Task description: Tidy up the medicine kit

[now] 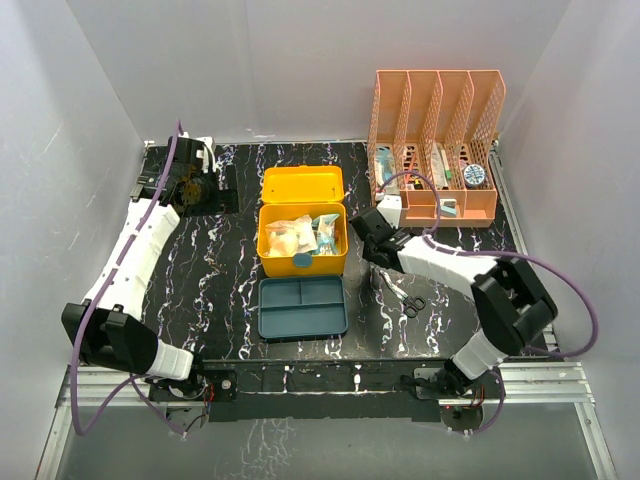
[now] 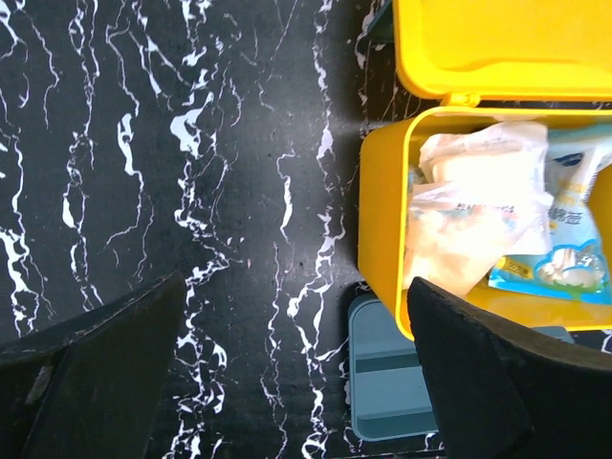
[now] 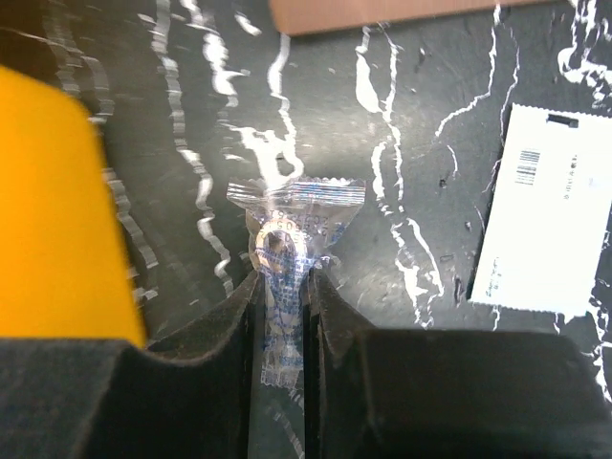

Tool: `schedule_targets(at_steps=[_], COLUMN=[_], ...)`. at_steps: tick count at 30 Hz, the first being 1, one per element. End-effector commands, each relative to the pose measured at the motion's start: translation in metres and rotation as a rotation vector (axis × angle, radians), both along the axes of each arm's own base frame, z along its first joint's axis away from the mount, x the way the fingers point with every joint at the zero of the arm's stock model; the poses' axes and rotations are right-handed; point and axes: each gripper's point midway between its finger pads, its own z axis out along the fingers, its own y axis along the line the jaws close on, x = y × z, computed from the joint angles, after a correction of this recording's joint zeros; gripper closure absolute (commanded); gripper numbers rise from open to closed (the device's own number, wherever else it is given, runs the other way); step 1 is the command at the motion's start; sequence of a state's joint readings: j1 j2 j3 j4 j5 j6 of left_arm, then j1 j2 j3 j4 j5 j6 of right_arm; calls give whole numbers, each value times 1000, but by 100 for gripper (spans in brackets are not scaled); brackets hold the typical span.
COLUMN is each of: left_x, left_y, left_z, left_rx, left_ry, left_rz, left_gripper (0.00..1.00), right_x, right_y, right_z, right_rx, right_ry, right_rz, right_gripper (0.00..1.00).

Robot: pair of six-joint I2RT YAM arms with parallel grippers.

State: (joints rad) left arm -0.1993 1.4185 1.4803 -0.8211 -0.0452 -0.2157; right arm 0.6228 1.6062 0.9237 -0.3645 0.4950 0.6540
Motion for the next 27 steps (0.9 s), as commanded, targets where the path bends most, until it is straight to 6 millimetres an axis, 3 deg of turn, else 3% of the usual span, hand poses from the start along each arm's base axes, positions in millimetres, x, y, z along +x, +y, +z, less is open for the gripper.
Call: schedule_targets(at_steps=[1, 6, 11, 15, 19, 24, 27], left_x=[-13, -12, -11, -11, -15, -17, -21], left_y=[9, 12, 13, 13, 13, 14, 14], left_z=[-5, -6, -5, -6, -6, -8, -2], left_rx=[21, 24, 21, 18, 16, 19, 13], left_ry=[27, 27, 20, 24, 23, 33, 13], left_rz=[1, 7, 11, 18, 19, 16, 11], left_gripper=[1, 1, 1, 2, 2, 2, 2], right_x=[4, -25, -65, -101, -122, -130, -128], right_y=[20, 48, 93, 149, 194, 229, 241], right_z=[85, 128, 145, 139, 127, 122, 105], right_rx=[40, 84, 87, 76, 52, 57, 33], right_ry=[-157, -204, -221, -214, -216, -229, -226], right_rz=[41, 131, 225, 327, 390, 435, 456], right_gripper=[90, 90, 91, 91, 92, 92, 93])
